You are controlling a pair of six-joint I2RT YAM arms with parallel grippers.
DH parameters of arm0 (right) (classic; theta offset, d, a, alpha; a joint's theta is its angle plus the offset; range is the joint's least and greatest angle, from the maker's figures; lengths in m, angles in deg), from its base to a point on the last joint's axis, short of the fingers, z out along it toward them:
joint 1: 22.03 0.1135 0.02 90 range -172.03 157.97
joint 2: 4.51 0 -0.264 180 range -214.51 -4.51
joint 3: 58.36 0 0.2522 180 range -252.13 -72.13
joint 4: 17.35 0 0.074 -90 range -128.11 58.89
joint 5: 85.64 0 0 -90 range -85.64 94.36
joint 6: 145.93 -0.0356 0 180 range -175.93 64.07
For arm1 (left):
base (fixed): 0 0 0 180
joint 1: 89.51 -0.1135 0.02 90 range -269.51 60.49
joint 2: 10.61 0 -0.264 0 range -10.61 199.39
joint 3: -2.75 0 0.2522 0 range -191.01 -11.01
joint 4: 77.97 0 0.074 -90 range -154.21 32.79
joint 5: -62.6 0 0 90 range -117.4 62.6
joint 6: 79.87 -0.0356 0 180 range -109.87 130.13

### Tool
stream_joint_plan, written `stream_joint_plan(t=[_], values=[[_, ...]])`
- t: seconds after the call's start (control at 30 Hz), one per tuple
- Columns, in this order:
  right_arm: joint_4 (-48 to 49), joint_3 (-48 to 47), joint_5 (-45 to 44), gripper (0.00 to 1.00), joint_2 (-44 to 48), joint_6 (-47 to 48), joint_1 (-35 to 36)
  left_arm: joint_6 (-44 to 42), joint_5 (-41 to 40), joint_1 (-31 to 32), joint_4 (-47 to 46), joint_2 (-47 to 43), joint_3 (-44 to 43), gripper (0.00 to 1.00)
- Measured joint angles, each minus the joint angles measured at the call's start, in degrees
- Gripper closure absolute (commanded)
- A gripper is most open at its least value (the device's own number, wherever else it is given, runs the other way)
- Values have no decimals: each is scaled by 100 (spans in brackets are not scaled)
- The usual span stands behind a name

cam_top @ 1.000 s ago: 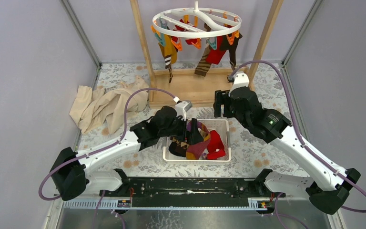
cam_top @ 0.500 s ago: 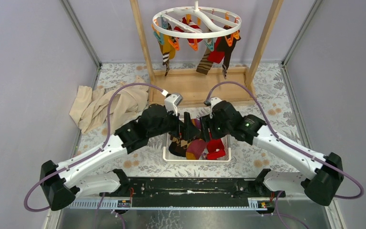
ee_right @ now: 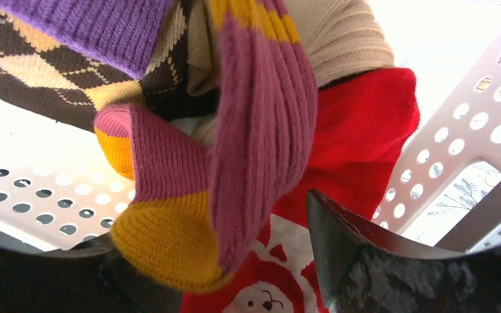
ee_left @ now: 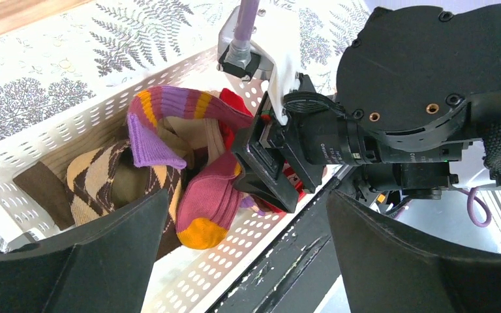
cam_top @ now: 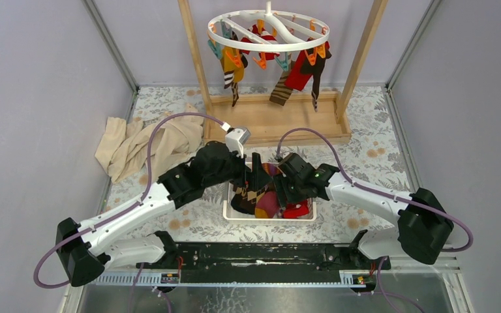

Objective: Remove the socks clipped to the hanger
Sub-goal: Place the sock in the bin.

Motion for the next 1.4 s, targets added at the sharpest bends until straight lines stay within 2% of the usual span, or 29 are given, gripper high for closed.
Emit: stream_joint_plan(t=[0.17,0.43,0.57,0.93,1.03,1.27,1.4], values=[[-173,-76,-46,25,345,7,0,-52,-20,0,59,20,-173,1],[-245,-914,317,20,1370,7,0,-83,-11,0,68,11,-337,1],[-190,-1014,330,18,1703,2,-4,-94,-15,7,66,-33,-348,1],[-282,-1637,-286,15,1423,138,-48,-96,-20,4,66,-33,-356,1],[-238,-1797,-354,15,1349,175,-278,-96,-17,4,66,-33,-356,1],[-59,-2009,-330,15,1314,197,-1373,-98,-11,4,66,-13,-356,1],[72,-2063,-210,14,1257,225,-1655,-107,-11,7,66,37,-358,1]])
